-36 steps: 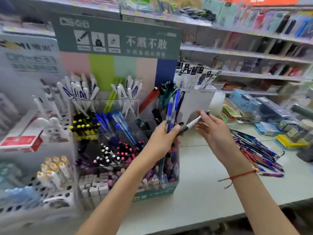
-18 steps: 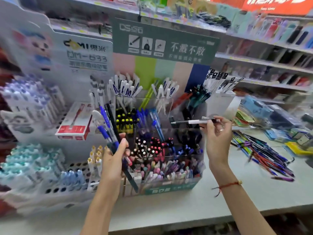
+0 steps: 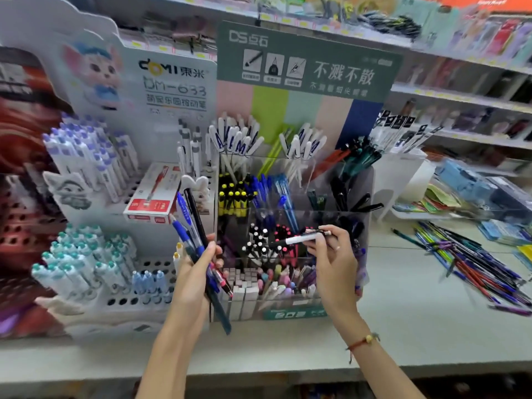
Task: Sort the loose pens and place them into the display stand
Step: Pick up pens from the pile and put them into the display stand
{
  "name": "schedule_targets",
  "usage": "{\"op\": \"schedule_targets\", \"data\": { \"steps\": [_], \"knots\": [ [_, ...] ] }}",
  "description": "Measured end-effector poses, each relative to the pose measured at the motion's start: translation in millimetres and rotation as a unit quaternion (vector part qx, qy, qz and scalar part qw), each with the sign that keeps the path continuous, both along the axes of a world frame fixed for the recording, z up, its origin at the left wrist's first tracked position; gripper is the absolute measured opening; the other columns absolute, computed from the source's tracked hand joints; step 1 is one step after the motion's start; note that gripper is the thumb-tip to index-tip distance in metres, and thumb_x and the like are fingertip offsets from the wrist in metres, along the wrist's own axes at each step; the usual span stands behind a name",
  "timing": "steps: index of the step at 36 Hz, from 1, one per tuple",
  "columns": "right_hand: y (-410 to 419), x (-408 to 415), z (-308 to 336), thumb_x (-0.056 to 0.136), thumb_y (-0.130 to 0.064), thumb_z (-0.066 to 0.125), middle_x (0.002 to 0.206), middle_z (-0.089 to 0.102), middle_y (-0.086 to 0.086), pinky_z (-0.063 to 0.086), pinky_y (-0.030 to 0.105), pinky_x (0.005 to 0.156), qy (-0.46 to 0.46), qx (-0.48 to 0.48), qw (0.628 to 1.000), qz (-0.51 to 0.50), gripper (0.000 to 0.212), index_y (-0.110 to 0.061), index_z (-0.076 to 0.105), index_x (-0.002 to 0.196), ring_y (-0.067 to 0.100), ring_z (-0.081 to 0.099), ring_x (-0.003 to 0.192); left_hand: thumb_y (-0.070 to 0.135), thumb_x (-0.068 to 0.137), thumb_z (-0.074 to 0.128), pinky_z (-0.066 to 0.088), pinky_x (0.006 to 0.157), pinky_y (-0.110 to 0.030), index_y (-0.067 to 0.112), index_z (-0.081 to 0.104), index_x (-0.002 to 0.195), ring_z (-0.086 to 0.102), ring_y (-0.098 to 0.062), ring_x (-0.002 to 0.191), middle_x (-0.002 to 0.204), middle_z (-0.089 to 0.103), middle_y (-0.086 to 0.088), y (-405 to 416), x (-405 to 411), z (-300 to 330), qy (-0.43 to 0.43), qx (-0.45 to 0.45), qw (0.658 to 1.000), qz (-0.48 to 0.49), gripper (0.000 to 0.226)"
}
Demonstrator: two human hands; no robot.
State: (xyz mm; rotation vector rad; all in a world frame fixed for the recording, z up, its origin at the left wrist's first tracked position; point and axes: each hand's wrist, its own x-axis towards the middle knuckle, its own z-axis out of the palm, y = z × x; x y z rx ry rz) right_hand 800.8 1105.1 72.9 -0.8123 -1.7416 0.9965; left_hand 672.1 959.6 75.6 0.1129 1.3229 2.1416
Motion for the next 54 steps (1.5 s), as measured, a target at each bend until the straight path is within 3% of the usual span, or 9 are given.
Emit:
{"op": "schedule_targets", "data": {
  "steps": [3, 11, 16, 28, 32, 35, 39, 46, 54],
  "knots": [
    [-1, -18, -1, 0.098, -0.015, 0.052, 0.073, 0.062, -0.007, 0.045, 0.026, 0.051, -0.091, 0.144, 0.985, 0.000, 0.012, -0.018, 0.056, 0.109, 0.012, 0.056, 0.060, 0.016, 0.095, 0.053, 0.048, 0.062, -0.026, 0.012, 0.062, 0.113, 0.053, -0.010, 0.064, 0.076, 0.060, 0.001, -1, 3, 1, -0.029, 0.015, 0.999, -0.019, 0.020],
    [0, -44, 8, 0.087, -0.017, 0.070, 0.075, 0.062, 0.002, 0.049, 0.027, 0.053, -0.211, 0.353, 0.912, -0.004, 0.016, -0.015, 0.069, 0.103, 0.014, 0.057, 0.063, 0.014, 0.093, 0.053, 0.044, 0.075, -0.035, 0.010, 0.062, 0.113, 0.054, -0.014, 0.071, 0.079, 0.065, -0.001, -5, 4, 1, -0.056, 0.028, 0.997, -0.041, 0.022],
    [7, -45, -19, 0.085, -0.020, 0.073, 0.094, 0.069, -0.003, 0.047, 0.032, 0.075, -0.278, 0.315, 0.908, -0.010, 0.017, -0.019, 0.073, 0.101, 0.019, 0.059, 0.091, 0.019, 0.088, 0.057, 0.044, 0.075, -0.040, 0.011, 0.068, 0.087, 0.053, -0.017, 0.068, 0.074, 0.061, -0.006, -10, 4, -1, -0.033, 0.015, 0.998, -0.058, 0.014],
    [22, -53, 6, 0.097, -0.042, 0.049, 0.115, 0.057, 0.004, 0.036, 0.035, 0.089, -0.516, 0.255, 0.816, 0.041, 0.030, -0.028, 0.069, 0.115, 0.026, 0.043, 0.112, 0.015, 0.094, 0.054, 0.055, 0.059, -0.028, 0.003, 0.059, 0.106, 0.059, -0.014, 0.067, 0.077, 0.068, -0.001, -7, 6, 6, 0.003, -0.010, 0.994, -0.113, 0.018],
    [6, -48, 18, 0.098, -0.040, 0.046, 0.102, 0.060, 0.000, 0.045, 0.033, 0.082, -0.372, 0.216, 0.902, 0.036, 0.031, -0.024, 0.067, 0.115, 0.018, 0.050, 0.101, 0.021, 0.093, 0.056, 0.054, 0.073, -0.036, 0.013, 0.065, 0.096, 0.062, -0.014, 0.069, 0.081, 0.069, -0.002, -3, 9, 6, 0.062, -0.087, 0.985, -0.134, 0.013],
    [-12, -46, 38, 0.100, -0.038, 0.044, 0.096, 0.059, -0.010, 0.047, 0.024, 0.079, -0.199, 0.049, 0.971, 0.125, 0.034, -0.023, 0.055, 0.128, 0.005, 0.056, 0.087, 0.024, 0.094, 0.056, 0.051, 0.071, -0.026, 0.022, 0.064, 0.096, 0.067, -0.006, 0.073, 0.079, 0.074, 0.008, 3, 12, 10, 0.115, -0.117, 0.972, -0.171, 0.009],
    [-12, -42, 51, 0.098, -0.033, 0.050, 0.099, 0.068, -0.004, 0.048, 0.026, 0.082, -0.146, -0.038, 0.973, 0.172, 0.036, -0.016, 0.050, 0.131, 0.008, 0.063, 0.085, 0.019, 0.096, 0.054, 0.049, 0.054, -0.014, 0.018, 0.061, 0.104, 0.065, 0.005, 0.064, 0.073, 0.072, 0.011, 18, 19, 19, 0.152, -0.108, 0.959, -0.213, 0.010],
    [16, -3, 65, 0.097, -0.012, 0.053, 0.085, 0.069, -0.001, 0.052, 0.018, 0.059, 0.024, -0.069, 0.995, 0.060, 0.010, -0.017, 0.054, 0.106, 0.005, 0.066, 0.073, 0.013, 0.098, 0.050, 0.054, 0.051, -0.023, 0.011, 0.060, 0.110, 0.071, -0.012, 0.069, 0.084, 0.075, 0.001, 45, 28, 29, 0.079, -0.050, 0.966, -0.240, 0.016],
    [95, 43, 88, 0.097, -0.013, 0.054, 0.089, 0.062, -0.012, 0.051, 0.014, 0.071, 0.069, 0.190, 0.949, -0.243, 0.046, -0.007, 0.035, 0.138, 0.011, 0.063, 0.077, 0.016, 0.099, 0.048, 0.043, 0.041, -0.018, 0.021, 0.057, 0.115, 0.044, -0.004, 0.043, 0.071, 0.050, 0.002, 78, 29, 28, 0.094, -0.036, 0.970, -0.220, 0.019]
  ]
}}
